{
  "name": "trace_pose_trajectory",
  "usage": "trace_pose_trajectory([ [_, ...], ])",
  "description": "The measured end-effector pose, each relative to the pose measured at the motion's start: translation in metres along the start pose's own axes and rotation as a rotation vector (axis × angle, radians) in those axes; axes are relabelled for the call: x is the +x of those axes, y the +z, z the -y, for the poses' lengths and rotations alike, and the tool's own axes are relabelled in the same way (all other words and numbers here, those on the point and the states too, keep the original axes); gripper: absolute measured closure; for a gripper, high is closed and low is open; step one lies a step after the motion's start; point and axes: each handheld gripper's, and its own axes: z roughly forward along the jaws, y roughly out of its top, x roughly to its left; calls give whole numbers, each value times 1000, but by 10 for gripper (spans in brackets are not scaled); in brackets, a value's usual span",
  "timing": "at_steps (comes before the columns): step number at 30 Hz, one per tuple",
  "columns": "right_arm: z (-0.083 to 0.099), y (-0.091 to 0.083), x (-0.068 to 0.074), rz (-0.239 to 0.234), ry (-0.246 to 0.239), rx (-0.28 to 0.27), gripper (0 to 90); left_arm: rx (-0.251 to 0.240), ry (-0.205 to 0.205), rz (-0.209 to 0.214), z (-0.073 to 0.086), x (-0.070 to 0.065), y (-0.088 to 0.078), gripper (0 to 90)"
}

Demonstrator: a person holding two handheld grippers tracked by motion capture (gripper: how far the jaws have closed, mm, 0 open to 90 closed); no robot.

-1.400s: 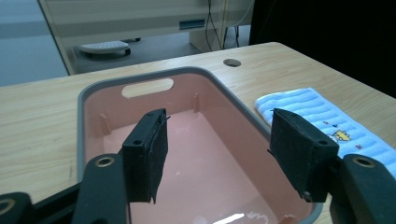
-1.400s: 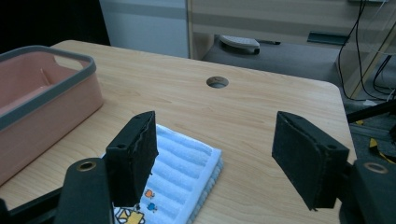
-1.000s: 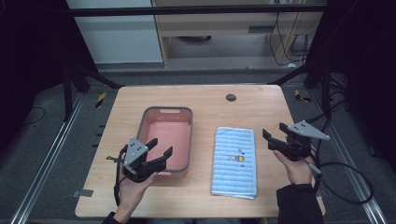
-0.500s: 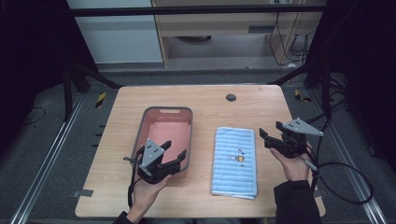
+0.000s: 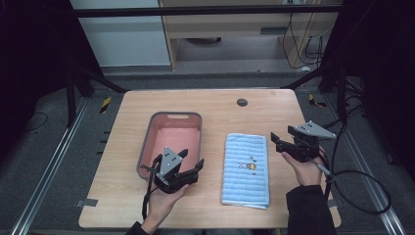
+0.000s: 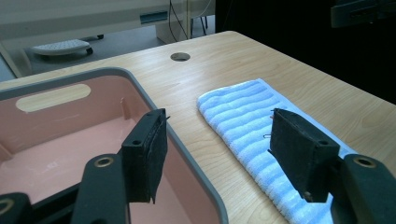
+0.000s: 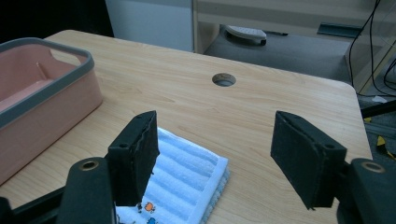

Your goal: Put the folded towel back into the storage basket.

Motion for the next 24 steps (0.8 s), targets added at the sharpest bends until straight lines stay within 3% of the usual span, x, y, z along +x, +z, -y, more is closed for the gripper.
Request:
trace_pose_trajectory([
  [24, 6, 29, -3, -21, -31, 22, 403, 40, 29, 49, 8, -33, 32, 418],
])
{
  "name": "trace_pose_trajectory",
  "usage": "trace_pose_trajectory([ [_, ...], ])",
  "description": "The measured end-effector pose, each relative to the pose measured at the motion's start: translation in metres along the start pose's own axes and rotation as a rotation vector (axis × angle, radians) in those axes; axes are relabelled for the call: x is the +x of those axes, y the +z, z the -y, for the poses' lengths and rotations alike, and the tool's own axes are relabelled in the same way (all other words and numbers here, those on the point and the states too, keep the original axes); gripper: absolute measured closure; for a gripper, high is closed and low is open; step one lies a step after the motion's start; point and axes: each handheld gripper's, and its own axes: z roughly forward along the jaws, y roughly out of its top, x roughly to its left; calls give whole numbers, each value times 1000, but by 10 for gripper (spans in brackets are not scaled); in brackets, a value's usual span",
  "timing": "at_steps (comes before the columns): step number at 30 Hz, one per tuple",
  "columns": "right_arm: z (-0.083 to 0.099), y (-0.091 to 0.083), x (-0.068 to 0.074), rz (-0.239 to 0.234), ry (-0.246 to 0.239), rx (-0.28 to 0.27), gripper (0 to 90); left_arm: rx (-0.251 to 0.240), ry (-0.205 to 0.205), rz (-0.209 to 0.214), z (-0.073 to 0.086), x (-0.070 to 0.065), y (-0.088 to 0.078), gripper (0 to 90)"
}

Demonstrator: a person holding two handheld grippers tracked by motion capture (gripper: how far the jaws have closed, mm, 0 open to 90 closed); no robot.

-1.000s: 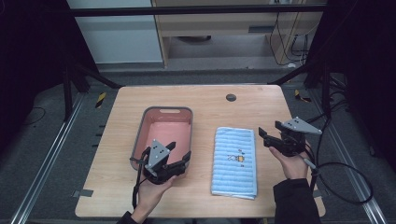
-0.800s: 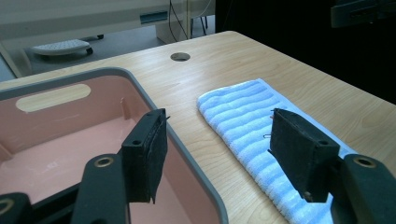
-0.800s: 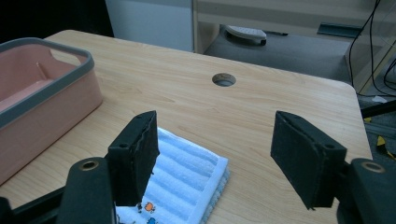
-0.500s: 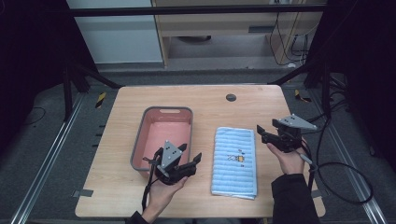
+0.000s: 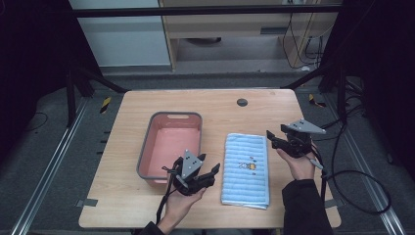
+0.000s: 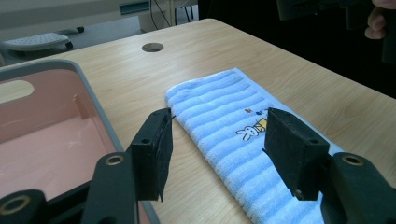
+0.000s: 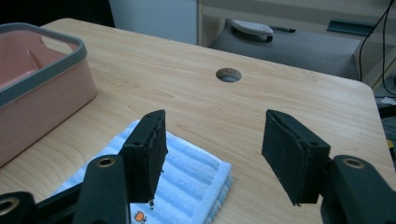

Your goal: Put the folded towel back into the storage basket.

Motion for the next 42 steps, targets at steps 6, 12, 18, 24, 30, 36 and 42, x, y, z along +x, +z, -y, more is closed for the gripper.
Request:
trace_pose_trajectory([
  [6, 4, 10, 0, -12, -2, 17, 409, 21, 9, 15, 5, -10, 12, 422],
  [12, 10, 19, -2, -16, -12, 46, 417, 42, 3, 22, 10, -14, 22, 434],
  [18, 18, 25, -4, -23, -1, 77, 422, 66, 1, 27, 17, -15, 30, 440],
  [24, 24, 31, -6, -24, 2, 96, 425, 82, -1, 22, 22, -15, 34, 444],
  [30, 33, 42, -4, -38, -5, 117, 435, 98, 9, 20, 28, -20, 40, 446],
  [36, 38, 49, -3, -40, -16, 145, 441, 120, 5, 21, 35, -23, 47, 454],
  [42, 43, 53, -4, -28, -1, 159, 449, 155, 1, 17, 46, -24, 55, 467],
])
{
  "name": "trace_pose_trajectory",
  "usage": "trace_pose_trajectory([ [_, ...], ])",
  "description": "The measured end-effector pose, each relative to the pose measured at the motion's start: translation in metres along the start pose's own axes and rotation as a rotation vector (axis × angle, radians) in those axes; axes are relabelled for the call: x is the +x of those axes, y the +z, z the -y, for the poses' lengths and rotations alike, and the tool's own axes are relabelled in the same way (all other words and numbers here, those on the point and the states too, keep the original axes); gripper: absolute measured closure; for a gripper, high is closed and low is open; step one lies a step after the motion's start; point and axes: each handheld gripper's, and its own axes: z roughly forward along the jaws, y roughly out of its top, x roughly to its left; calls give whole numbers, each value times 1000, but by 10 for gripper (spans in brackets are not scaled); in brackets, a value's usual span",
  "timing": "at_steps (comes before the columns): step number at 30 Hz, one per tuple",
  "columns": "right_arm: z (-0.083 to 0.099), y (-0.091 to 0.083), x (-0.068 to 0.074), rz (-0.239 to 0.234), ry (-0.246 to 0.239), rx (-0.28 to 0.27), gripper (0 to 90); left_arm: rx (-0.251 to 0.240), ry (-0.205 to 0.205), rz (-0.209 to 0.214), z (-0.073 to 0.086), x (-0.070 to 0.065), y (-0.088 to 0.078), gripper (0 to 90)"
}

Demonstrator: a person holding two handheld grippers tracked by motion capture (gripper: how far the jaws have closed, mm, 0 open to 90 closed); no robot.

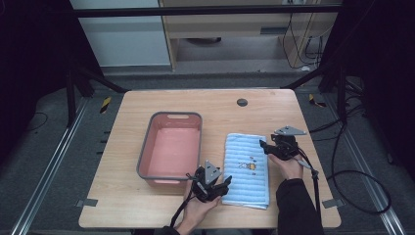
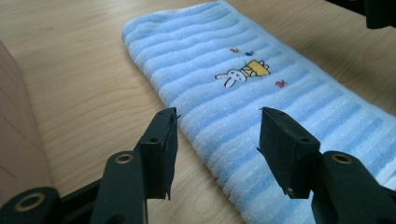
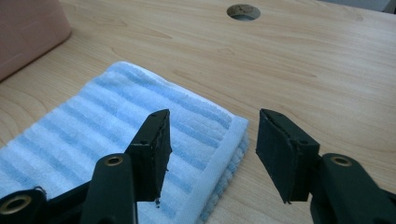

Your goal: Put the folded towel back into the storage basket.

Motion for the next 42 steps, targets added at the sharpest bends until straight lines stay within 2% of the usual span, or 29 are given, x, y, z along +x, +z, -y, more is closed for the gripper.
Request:
trace_pose_trajectory([
  [6, 3, 7, 2, -7, -20, 29, 453, 20, 4, -10, 5, -3, 5, 473],
  [16, 9, 17, 4, -13, -21, 79, 466, 63, 2, -12, 12, -4, 15, 479],
  [25, 13, 24, 3, -18, -18, 116, 490, 80, -4, -13, 15, -4, 18, 483],
  [31, 20, 27, -2, -27, 23, 132, 505, 94, -2, -8, 15, -5, 20, 503],
  [36, 22, 29, -3, -29, 27, 137, 518, 106, -9, 1, 15, -5, 21, 514],
  [38, 23, 29, -4, -46, 49, 140, 534, 114, -18, 9, 14, -5, 21, 547],
  [42, 23, 29, -3, -49, 52, 139, 558, 120, -27, 17, 13, -6, 22, 589],
])
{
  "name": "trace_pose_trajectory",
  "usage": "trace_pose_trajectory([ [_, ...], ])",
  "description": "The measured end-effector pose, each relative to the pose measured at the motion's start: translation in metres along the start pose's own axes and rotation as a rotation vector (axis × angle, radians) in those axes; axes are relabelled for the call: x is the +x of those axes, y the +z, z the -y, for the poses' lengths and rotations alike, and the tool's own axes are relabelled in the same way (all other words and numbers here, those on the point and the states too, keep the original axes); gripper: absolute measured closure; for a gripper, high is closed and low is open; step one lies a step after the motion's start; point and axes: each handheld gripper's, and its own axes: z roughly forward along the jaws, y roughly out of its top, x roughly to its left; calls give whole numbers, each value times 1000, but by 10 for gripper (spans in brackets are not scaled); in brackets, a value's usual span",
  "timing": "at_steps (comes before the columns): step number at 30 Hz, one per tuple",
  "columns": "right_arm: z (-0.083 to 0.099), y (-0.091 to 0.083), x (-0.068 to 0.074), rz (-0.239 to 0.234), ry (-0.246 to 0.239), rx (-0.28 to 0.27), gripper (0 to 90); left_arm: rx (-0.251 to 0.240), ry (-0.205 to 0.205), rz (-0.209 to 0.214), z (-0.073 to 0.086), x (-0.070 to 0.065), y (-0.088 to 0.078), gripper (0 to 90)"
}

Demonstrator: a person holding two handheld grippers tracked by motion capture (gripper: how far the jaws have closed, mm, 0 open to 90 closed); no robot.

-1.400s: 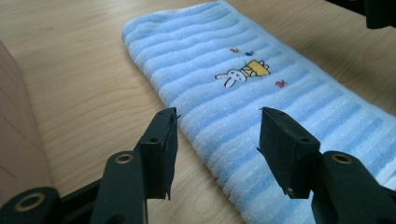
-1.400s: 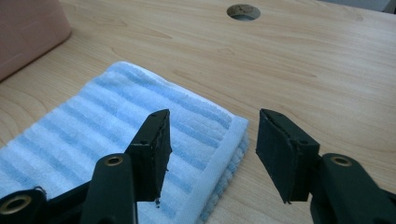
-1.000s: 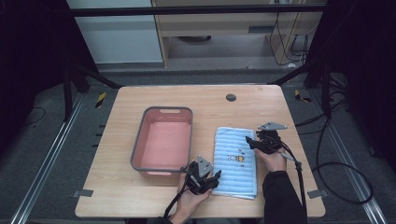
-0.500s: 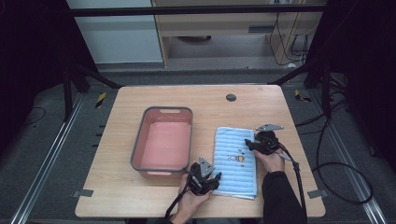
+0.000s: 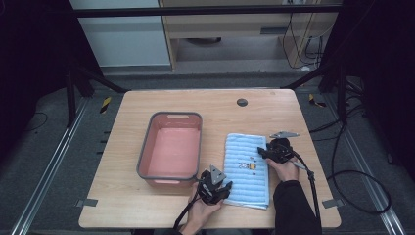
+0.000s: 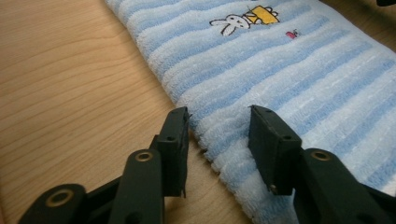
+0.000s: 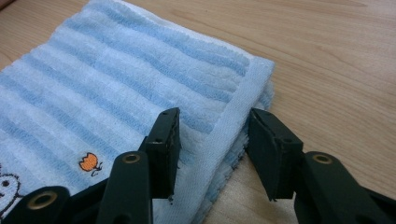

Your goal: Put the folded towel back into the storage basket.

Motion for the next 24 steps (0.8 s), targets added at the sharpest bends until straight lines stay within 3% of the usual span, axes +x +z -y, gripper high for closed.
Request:
trace_pose_trajectory([
  [6, 0, 0, 1, -16, 0, 1, 653, 9, -21, 18, -1, 0, 0, 658],
  [11, 0, 0, 3, -51, 27, 9, 759, 19, -10, 21, -3, -4, 0, 740],
  [18, -1, -2, 4, -54, 21, 4, 810, -1, -11, 14, -2, -6, 0, 837],
  [24, -3, -6, 5, -49, 8, 1, 817, -10, -24, 28, -2, -3, -2, 857],
])
